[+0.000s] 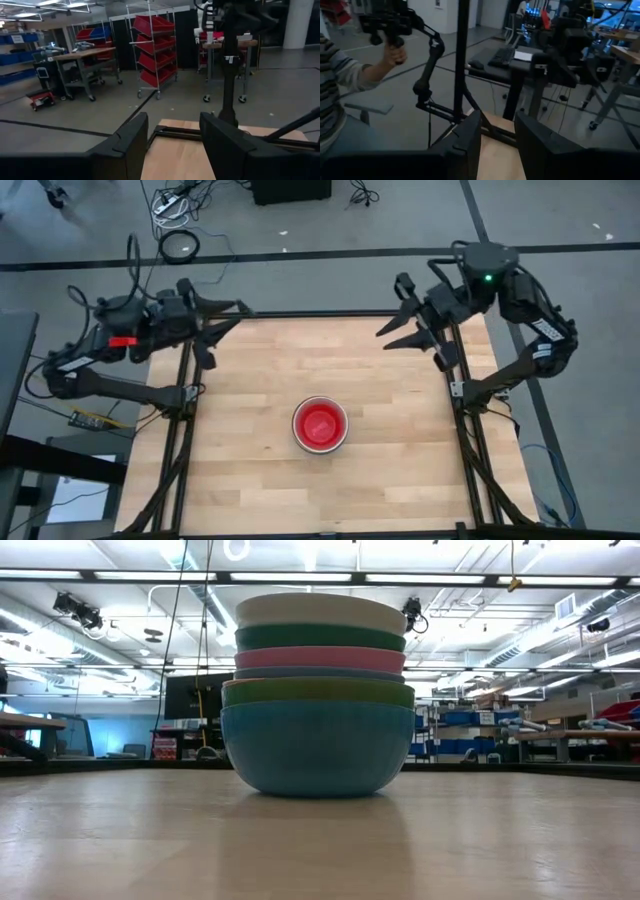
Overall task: Nest bowls inside each other
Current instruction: Return to Home Position
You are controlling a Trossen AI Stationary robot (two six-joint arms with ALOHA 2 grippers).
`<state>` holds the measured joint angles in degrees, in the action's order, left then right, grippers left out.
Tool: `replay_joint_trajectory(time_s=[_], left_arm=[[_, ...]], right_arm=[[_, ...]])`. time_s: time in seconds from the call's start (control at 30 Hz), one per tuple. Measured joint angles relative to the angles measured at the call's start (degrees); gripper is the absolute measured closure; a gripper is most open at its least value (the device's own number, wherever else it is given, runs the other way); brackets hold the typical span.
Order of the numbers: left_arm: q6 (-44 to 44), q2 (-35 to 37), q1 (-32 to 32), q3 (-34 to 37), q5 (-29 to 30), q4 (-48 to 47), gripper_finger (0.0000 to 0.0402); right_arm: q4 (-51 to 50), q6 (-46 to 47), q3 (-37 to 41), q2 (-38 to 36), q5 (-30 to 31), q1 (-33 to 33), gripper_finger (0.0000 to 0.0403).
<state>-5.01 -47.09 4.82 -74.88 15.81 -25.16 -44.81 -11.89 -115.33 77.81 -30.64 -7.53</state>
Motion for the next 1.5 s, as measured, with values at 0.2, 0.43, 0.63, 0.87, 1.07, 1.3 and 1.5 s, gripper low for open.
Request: replay_joint_trajectory(time_s=[0.2, 0.43, 0.63, 0.87, 1.07, 1.3, 1.5], left_arm=[[2.3, 6.4, 0.0, 6.9, 0.4, 1.8, 0.0214], [4.1, 13.6, 0.0, 15.2, 0.6, 7.0, 0.0214], [5.1, 16.2, 0.0, 19.3, 0.6, 9.1, 0.0214], [5.5, 16.4, 0.0, 20.5, 0.5, 9.0, 0.0214], [5.4, 16.4, 0.0, 20.5, 0.5, 7.4, 0.0214], [5.5, 16.5, -0.1, 22.0, 0.4, 4.9, 0.0214], [5.6, 18.2, -1.2, 29.5, -2.3, 10.2, 0.0214]], right_arm=[[-2.0, 0.1, 0.0, -2.1, 2.4, 0.6, 0.0296], [-6.6, 0.7, 0.0, -4.7, 4.1, 0.7, 0.0297], [-5.7, 1.2, 5.0, -8.9, 7.2, 1.8, 0.0297], [7.1, 3.2, 24.8, -19.4, 7.7, 1.9, 0.0296], [22.8, 6.3, 46.9, -30.2, 8.4, 1.8, 0.0296], [37.8, 10.2, 66.3, -36.9, 11.0, 1.8, 0.0296], [45.0, 10.8, 72.8, -37.5, 11.4, 1.8, 0.0297]])
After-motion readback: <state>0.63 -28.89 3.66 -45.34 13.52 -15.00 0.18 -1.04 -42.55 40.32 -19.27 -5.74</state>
